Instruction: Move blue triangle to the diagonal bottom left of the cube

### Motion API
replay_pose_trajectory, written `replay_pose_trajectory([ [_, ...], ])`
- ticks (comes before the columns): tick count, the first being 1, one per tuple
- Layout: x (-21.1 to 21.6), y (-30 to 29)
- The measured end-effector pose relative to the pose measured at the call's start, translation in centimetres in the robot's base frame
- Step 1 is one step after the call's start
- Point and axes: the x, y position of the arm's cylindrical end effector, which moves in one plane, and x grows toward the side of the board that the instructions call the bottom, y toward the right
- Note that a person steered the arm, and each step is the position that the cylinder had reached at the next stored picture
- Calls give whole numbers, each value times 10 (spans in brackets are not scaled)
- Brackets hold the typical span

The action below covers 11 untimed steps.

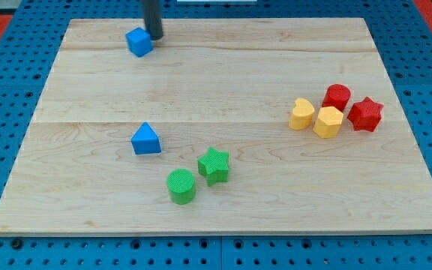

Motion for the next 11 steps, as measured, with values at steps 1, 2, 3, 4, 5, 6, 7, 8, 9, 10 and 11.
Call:
replay_pose_trajectory([
  [1,34,11],
  [2,40,-31],
  [3,104,45],
  [4,191,106],
  [5,260,82],
  [6,233,21],
  [7,188,-20],
  [8,195,-31],
  [9,173,-66],
  [10,128,-84],
  [11,89,-89],
])
